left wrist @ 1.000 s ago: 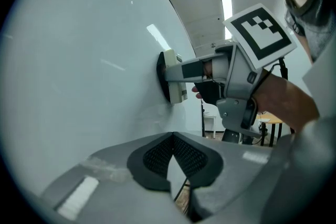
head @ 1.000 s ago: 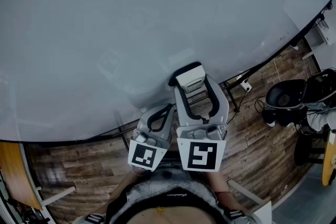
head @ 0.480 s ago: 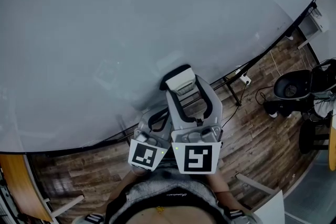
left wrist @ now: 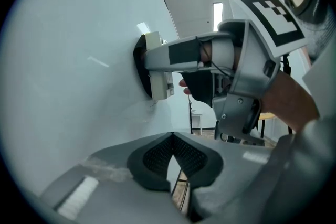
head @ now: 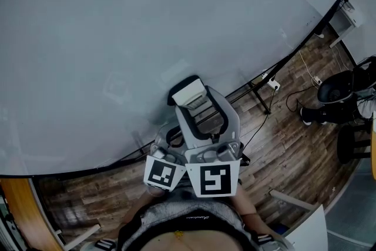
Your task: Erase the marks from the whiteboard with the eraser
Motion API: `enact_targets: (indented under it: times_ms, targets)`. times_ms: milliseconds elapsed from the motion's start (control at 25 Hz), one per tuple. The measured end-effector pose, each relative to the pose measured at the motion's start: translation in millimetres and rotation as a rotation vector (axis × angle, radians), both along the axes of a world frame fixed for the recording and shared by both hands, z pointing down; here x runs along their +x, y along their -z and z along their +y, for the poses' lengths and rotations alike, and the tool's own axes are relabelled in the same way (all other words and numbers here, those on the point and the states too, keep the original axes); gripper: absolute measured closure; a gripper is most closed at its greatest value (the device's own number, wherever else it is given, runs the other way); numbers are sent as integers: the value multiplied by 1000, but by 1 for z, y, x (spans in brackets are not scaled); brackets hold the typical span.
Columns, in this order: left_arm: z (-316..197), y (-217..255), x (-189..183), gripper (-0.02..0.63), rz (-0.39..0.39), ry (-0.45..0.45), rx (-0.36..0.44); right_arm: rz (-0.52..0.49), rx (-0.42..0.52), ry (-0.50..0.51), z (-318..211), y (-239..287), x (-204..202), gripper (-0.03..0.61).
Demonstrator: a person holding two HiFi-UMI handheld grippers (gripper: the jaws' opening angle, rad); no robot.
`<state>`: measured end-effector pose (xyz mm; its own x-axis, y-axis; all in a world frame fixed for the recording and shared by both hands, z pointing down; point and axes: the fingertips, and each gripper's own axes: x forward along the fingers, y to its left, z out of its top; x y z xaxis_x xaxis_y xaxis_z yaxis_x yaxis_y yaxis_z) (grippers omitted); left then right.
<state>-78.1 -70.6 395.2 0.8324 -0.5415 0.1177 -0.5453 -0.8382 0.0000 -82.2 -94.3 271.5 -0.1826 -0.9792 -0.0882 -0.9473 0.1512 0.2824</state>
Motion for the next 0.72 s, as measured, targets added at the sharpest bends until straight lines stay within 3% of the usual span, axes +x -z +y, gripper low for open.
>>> enact_targets:
  times_ms: [280,720]
  targets:
    - [0,-1,0,611,3,5,7,-23,106,96,8,30,-11,330]
    - [-12,-7,-9,611,-3,45,-7,-79,115,129,-1,32,-4,328]
